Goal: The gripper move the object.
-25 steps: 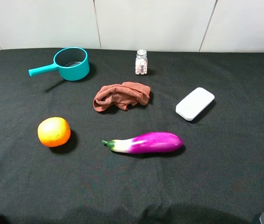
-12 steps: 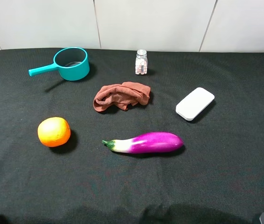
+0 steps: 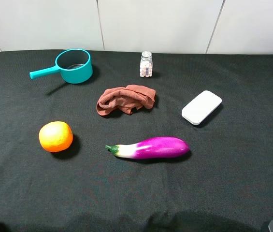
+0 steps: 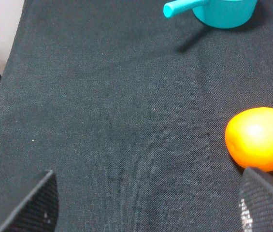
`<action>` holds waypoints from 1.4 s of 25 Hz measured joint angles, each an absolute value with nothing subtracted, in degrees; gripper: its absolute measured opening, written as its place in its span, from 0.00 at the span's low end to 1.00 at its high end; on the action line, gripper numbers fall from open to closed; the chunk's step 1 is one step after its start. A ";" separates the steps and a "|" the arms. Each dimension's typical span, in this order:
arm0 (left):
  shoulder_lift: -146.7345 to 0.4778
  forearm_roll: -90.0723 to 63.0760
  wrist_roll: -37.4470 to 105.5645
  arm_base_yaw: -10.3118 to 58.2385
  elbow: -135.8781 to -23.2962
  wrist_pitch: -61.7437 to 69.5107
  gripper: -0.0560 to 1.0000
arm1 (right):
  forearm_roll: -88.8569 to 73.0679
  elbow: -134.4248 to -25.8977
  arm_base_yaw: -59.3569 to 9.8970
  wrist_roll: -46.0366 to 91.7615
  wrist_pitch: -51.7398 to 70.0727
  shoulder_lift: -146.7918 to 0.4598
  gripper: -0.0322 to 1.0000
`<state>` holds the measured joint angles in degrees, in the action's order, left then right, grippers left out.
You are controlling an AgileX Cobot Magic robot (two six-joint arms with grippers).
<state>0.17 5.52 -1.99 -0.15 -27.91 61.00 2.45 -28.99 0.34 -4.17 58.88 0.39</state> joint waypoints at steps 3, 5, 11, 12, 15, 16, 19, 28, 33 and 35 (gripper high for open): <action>0.17 5.52 -1.99 -0.15 -27.91 61.00 0.80 | 2.45 -28.99 0.34 -4.17 58.88 0.39 0.70; 0.17 5.52 -1.99 -0.15 -27.91 61.00 0.80 | 2.45 -28.99 0.34 -4.17 58.88 0.39 0.70; 0.17 5.52 -1.99 -0.15 -27.91 61.00 0.80 | 2.45 -28.99 0.34 -4.17 58.88 0.39 0.70; 0.17 5.52 -1.99 -0.15 -27.91 61.00 0.80 | 2.45 -28.99 0.34 -4.17 58.88 0.39 0.70; 0.17 5.52 -1.99 -0.15 -27.91 61.00 0.80 | 2.45 -28.99 0.34 -4.17 58.88 0.39 0.70; 0.17 5.52 -1.99 -0.15 -27.91 61.00 0.80 | 2.45 -28.99 0.34 -4.17 58.88 0.39 0.70; 0.17 5.52 -1.99 -0.15 -27.91 61.00 0.80 | 2.45 -28.99 0.34 -4.17 58.88 0.39 0.70; -3.15 5.47 -2.01 -0.15 -27.87 61.00 0.80 | 2.45 -28.99 0.34 -4.17 58.88 0.39 0.70; -13.29 4.49 -2.06 -0.15 -29.29 60.07 0.80 | 2.45 -28.99 0.34 -4.17 58.88 0.39 0.70; -17.04 3.79 -2.06 -0.15 -30.27 59.13 0.80 | 2.45 -28.99 0.34 -4.17 58.88 0.39 0.70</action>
